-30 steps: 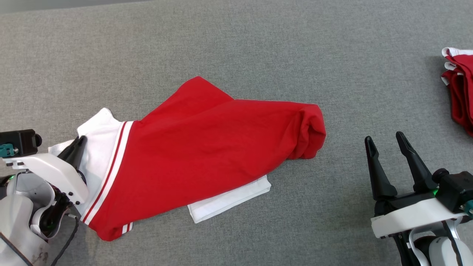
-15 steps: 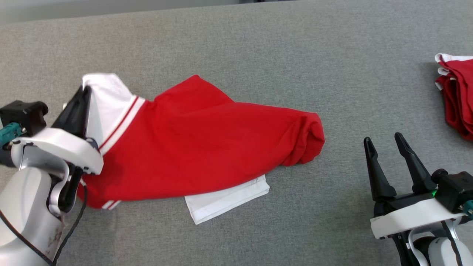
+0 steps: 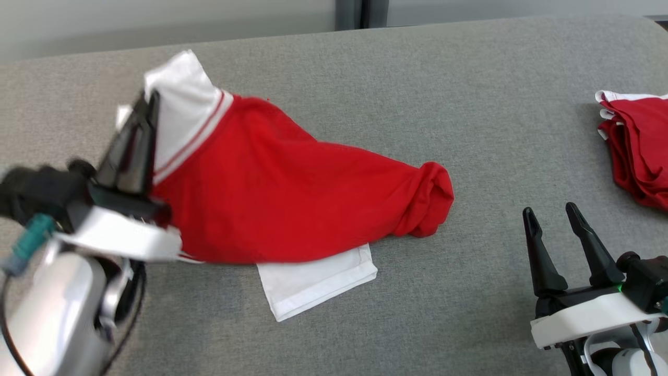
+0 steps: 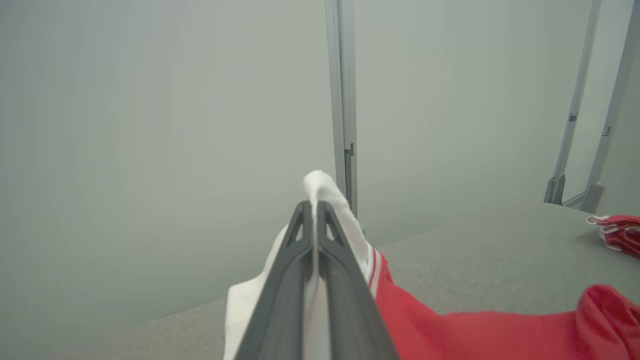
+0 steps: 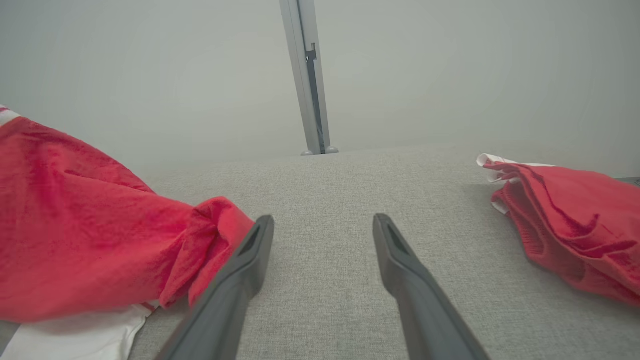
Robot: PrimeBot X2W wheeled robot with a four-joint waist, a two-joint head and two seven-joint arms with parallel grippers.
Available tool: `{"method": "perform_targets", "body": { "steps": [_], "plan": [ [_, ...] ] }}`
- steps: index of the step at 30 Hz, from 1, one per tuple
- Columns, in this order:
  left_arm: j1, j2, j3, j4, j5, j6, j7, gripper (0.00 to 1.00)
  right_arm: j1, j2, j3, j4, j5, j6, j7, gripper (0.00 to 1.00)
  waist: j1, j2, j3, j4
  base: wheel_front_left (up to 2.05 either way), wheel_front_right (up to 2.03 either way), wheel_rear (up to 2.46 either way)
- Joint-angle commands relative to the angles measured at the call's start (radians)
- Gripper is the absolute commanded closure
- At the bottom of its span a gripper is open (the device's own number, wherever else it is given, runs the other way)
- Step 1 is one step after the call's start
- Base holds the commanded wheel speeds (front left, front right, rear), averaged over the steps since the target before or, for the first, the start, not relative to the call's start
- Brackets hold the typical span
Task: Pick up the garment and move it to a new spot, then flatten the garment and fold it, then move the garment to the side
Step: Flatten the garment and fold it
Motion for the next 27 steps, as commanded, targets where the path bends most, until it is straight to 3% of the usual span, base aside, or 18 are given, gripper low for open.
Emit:
{"method": "perform_targets", "body": {
  "steps": [1,6,11,18,26,27],
  "plan": [
    [0.056,0.004,-0.008,-0.037,0.010,0.020,-0.007,1.00,0.009,-0.004,-0.002,-0.002,0.007,0.000,0.000,0.00,0.0000,0.0000,-0.010,0.011,0.00,0.00,0.00],
    [0.202,-0.005,-0.061,-0.112,0.017,0.045,0.003,1.00,0.012,-0.004,-0.002,-0.012,0.001,0.000,0.013,0.00,0.0000,0.0000,-0.022,0.037,0.00,0.00,0.00],
    [0.308,-0.022,-0.117,-0.093,0.009,0.047,0.004,1.00,0.008,-0.005,-0.004,-0.019,-0.006,0.000,0.024,0.00,0.0000,0.0000,-0.030,0.065,0.00,0.00,0.00],
    [0.408,-0.074,-0.159,0.014,-0.045,0.022,-0.012,1.00,0.013,-0.004,0.001,-0.016,-0.002,0.000,0.029,0.00,0.0000,0.0000,-0.044,0.084,0.00,0.00,0.00],
    [0.425,-0.121,-0.200,0.081,-0.088,-0.043,-0.020,1.00,0.020,-0.004,0.003,-0.007,0.011,0.000,0.027,0.00,0.0000,0.0000,-0.052,0.096,0.00,0.00,0.00],
    [0.422,-0.130,-0.195,0.080,-0.099,-0.048,-0.022,0.59,0.020,-0.005,0.004,-0.005,0.014,0.000,0.025,0.00,0.0000,0.0000,-0.054,0.097,0.00,0.00,0.00]
  ]
}}
